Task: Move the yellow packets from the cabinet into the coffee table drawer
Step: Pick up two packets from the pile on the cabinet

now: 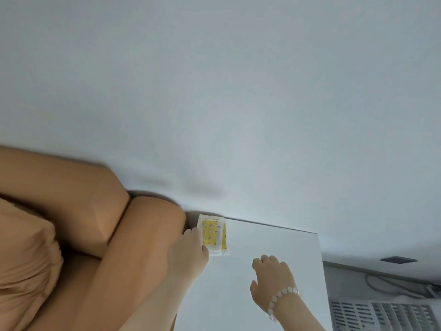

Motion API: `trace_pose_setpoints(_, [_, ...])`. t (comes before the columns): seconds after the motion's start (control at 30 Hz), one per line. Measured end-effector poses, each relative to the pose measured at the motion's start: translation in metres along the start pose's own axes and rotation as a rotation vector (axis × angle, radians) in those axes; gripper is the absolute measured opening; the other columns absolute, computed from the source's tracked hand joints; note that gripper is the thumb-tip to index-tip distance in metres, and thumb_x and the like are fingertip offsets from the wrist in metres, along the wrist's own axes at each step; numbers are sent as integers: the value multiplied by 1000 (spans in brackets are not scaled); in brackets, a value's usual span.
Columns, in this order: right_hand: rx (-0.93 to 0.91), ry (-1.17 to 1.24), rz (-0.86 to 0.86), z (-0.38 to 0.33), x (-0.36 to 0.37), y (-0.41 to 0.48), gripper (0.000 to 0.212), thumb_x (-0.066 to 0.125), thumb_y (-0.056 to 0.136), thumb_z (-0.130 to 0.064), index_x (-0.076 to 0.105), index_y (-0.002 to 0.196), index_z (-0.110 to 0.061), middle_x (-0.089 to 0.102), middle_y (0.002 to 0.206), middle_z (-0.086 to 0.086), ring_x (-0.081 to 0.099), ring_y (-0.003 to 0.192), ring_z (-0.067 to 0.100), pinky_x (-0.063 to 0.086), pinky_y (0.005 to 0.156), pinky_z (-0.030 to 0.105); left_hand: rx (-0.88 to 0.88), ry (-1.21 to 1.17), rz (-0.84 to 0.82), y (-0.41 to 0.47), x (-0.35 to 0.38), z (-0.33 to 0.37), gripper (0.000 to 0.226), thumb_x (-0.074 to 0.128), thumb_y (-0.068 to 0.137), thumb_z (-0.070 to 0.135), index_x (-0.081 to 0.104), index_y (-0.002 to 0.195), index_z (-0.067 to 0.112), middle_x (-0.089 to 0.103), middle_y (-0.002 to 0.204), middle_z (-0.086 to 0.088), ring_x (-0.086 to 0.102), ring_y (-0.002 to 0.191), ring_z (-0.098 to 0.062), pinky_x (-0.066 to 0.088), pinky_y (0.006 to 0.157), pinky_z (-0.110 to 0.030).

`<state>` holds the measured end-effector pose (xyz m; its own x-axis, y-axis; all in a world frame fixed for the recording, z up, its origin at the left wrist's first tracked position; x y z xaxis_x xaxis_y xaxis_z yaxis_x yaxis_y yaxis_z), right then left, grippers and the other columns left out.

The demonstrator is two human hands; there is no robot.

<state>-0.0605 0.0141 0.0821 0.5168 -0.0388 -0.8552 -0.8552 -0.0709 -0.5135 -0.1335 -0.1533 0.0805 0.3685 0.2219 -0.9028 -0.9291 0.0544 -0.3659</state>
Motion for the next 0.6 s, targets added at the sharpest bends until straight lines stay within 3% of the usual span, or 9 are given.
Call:
trace_pose_setpoints(0.07, [16, 37, -4, 8, 5, 21, 37, 39, 96, -28, 43, 130, -16, 44, 133, 0, 39, 125, 19, 31, 98, 30, -107, -142, -12, 31, 9, -13, 29, 45, 94, 31, 47, 119, 18, 56, 105, 7, 58, 95, -13, 45, 72, -25])
trace_pose_setpoints(0.13, [27, 42, 5, 13, 18, 32, 41, 57, 86, -37, 53, 121, -16, 51, 126, 3, 49, 117, 17, 36, 85, 32, -180, -225, -41, 49, 27, -22, 30, 47, 93, 30, 47, 121, 17, 56, 111, 6, 58, 98, -14, 44, 71, -24])
trace_pose_setpoints(0.2, [54, 92, -41, 21, 45, 37, 54, 86, 31, -48, 68, 72, -17, 63, 76, 3, 59, 63, 14, 30, 55, 26, -221, -277, -50, 59, 47, -28, 31, 49, 93, 29, 47, 121, 16, 55, 118, 4, 57, 101, -14, 44, 72, -23])
trace_pose_setpoints(0.23, [80, 143, -34, 28, 61, 43, 56, 84, 5, -42, 60, 50, -18, 50, 53, -2, 40, 41, 13, 21, 48, 22, -241, -288, -56, 62, 57, -29, 32, 50, 94, 28, 46, 122, 15, 54, 120, 3, 57, 104, -14, 44, 73, -22])
trace_pose_setpoints(0.27, [100, 218, 92, 35, 66, 49, 55, 81, -5, -34, 53, 40, -19, 33, 46, -5, 23, 40, 13, 15, 46, 20, -264, -299, -65, 66, 66, -30, 34, 51, 94, 28, 45, 124, 14, 54, 123, 3, 56, 107, -14, 43, 74, -20])
trace_pose_setpoints(0.33, [79, 243, 251, 47, 88, 68, 49, 79, 1, -31, 49, 40, -23, 18, 59, -9, 14, 48, 8, 13, 46, 14, -307, -325, -66, 79, 81, -28, 38, 53, 93, 28, 42, 126, 13, 52, 126, 2, 54, 110, -14, 43, 78, -21])
trace_pose_setpoints(0.4, [73, 397, 248, 48, 97, 88, 38, 73, 25, -31, 46, 52, -26, 16, 60, -14, 13, 47, 1, 13, 44, 7, -327, -329, -40, 102, 86, -26, 43, 55, 92, 30, 39, 127, 11, 51, 126, -1, 53, 111, -16, 45, 82, -23])
trace_pose_setpoints(0.5, [220, 802, 105, 41, 122, 108, 32, 64, 70, -17, 37, 62, -32, 40, 70, -11, 40, 59, -1, 35, 57, 8, -307, -211, 2, 130, 93, -25, 42, 56, 91, 37, 40, 120, 11, 49, 122, -3, 51, 110, -17, 46, 84, -25])
trace_pose_setpoints(0.6, [359, 938, 86, 54, 127, 123, 20, 61, 84, -15, 52, 74, -30, 56, 83, -5, 54, 75, 7, 35, 62, 10, -275, -95, 7, 142, 109, -20, 52, 56, 89, 49, 39, 120, 11, 48, 121, -4, 50, 112, -19, 44, 85, -28])
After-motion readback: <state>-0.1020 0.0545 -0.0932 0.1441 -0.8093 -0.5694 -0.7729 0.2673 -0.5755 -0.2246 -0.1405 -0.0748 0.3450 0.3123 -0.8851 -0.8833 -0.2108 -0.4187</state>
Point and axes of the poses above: each hand's wrist, its own y-axis towards the middle knuckle, its own x-axis out of the palm, z = x × y, the point moved 10 cm from there along y, towards the middle knuckle
